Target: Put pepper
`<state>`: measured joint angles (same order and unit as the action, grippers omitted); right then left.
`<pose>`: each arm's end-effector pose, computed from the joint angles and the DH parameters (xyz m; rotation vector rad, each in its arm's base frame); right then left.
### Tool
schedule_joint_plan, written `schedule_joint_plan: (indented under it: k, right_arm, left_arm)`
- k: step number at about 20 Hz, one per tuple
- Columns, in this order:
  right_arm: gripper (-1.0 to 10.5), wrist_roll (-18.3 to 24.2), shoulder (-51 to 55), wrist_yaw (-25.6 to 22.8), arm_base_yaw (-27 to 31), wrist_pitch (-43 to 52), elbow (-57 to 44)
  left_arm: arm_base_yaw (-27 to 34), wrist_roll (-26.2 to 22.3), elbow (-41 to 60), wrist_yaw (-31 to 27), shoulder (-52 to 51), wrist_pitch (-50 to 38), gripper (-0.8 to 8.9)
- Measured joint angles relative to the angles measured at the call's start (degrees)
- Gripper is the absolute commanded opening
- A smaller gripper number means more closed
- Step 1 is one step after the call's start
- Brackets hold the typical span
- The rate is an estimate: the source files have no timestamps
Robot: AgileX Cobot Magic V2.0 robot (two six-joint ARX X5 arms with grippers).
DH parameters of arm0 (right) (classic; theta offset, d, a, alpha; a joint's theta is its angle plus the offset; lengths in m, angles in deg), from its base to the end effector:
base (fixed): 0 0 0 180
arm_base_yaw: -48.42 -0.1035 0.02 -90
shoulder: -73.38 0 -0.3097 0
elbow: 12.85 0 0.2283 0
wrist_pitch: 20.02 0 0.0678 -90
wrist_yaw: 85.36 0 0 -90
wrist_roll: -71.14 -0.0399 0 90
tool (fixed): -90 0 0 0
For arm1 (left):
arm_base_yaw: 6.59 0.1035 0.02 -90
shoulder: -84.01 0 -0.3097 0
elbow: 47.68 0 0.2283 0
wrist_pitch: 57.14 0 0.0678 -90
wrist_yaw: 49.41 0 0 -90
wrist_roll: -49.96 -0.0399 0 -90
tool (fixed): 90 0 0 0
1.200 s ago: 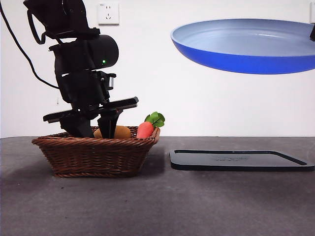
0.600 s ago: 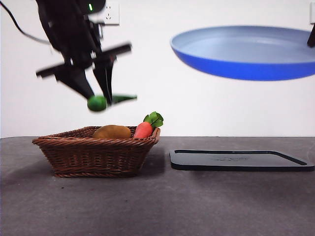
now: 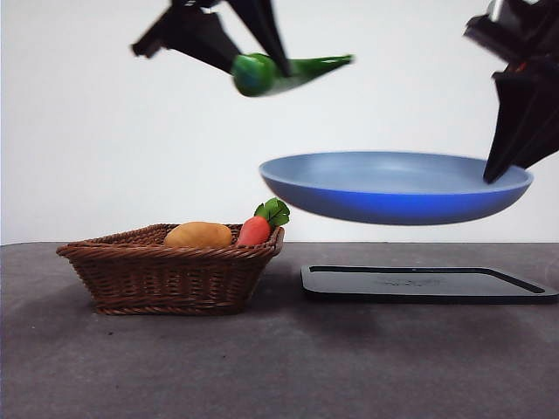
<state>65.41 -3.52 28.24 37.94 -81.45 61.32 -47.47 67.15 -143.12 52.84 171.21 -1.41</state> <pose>0.2167 0.0563 0.3003 0.2164 1.1544 0.4743 0.2235 -0.2047 0.3668 -0.0508 0.9502 -0.7365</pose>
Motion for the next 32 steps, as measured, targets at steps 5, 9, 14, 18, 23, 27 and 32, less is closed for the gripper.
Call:
schedule_joint_plan:
  k: [5,9,14,18,23,27,32]
  right_arm:
    - [0.0,-2.0,-0.1,0.1,-1.6,0.5,0.0]
    - [0.0,-2.2,-0.1,0.0,-1.6,-1.2,0.0]
    - [0.0,-2.3,-0.1,0.0,-1.6,-1.5,0.0]
    - [0.0,-2.3,-0.1,0.0,-1.6,-1.8,0.0]
    - [0.0,-2.2,-0.1,0.0,-1.6,-2.7,0.0]
    - [0.0,-2.3,-0.1,-0.2,-0.7,-1.2,0.0]
    - [0.0,-4.4,-2.6,-0.2,5.9,4.3,1.5]
  left_arm:
    - [-4.6,-3.7,0.0,-2.4,8.2,-0.1,0.86]
    - [-5.9,-4.3,0.0,-3.2,12.0,-0.7,1.0]
    - [-6.8,-4.5,0.0,-3.3,12.0,-1.6,2.11]
    - [-6.9,-4.7,0.0,-2.8,12.0,-1.3,2.61]
    - [-6.9,-5.9,0.0,-2.8,7.4,0.5,2.61]
    - [-6.9,-7.0,0.0,-2.8,-1.0,2.9,2.6]
    - [-6.9,-7.7,0.0,-2.8,-13.9,3.4,2.6]
